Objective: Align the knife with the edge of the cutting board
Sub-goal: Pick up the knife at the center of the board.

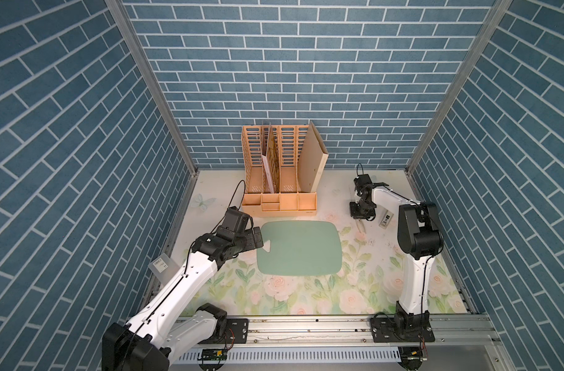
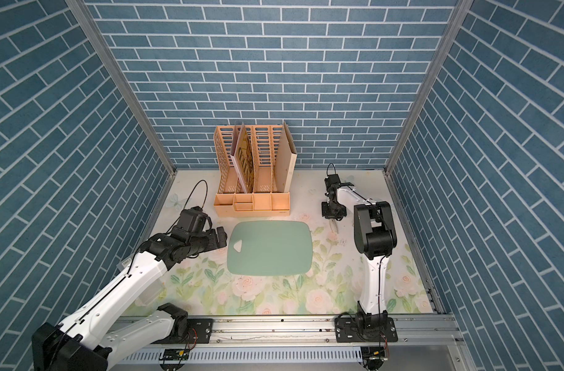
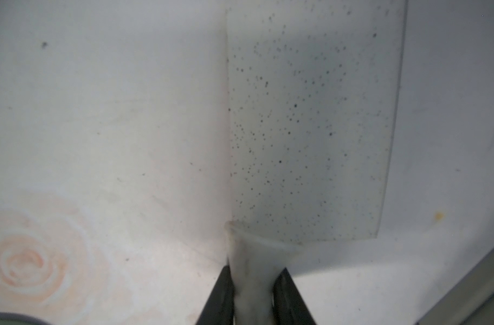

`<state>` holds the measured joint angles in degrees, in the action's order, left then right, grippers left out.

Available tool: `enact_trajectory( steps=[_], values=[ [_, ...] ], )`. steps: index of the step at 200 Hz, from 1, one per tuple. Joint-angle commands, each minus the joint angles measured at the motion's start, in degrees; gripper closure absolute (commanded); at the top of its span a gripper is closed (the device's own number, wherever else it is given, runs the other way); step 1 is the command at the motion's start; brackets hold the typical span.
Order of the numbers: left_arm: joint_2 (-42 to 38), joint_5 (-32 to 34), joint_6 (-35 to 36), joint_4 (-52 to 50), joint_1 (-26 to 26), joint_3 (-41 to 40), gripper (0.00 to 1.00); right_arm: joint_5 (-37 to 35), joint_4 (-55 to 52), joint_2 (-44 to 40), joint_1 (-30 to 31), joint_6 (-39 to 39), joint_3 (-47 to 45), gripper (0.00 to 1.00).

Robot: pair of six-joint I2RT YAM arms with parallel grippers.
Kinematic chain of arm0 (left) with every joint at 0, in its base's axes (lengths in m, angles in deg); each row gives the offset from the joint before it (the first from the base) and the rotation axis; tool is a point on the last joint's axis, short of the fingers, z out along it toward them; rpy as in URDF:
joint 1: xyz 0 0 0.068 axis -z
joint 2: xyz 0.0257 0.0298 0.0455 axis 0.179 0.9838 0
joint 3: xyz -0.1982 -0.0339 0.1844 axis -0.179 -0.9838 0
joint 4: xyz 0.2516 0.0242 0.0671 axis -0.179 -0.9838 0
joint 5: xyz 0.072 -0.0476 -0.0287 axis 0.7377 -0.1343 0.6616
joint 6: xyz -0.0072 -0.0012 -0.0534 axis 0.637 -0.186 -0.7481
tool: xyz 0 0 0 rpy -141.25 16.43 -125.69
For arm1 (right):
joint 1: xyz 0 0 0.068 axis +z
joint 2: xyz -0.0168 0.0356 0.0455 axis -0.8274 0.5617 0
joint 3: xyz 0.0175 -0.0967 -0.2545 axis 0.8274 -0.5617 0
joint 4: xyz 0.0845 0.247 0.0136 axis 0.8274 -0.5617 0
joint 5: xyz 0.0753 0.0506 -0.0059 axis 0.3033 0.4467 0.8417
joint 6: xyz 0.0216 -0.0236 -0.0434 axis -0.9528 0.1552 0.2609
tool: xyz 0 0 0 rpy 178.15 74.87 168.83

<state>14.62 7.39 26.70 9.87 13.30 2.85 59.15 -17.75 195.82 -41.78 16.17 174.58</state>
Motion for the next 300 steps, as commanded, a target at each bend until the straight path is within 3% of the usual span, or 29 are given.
enact_trajectory(
  steps=[1, 14, 217, 300],
  values=[
    [0.4, 0.4, 0.7, 0.0, 0.3, -0.7, 0.0, -0.8, 0.0, 1.5, 0.0, -0.8, -0.2, 0.87],
    [0.6, 0.4, 0.6, 0.0, 0.3, -0.7, 0.0, -0.8, 0.1, 1.1, 0.0, -0.9, -0.3, 1.0],
    [0.2, 0.7, 0.5, 0.1, 0.4, -0.7, 0.0, -2.6, -1.1, -9.7, 0.3, -1.9, 0.5, 1.0],
    [0.4, 0.9, 0.4, 0.0, 0.4, -0.7, 0.0, -5.1, 0.8, -15.5, 3.6, -7.4, -9.1, 1.0]
  ],
)
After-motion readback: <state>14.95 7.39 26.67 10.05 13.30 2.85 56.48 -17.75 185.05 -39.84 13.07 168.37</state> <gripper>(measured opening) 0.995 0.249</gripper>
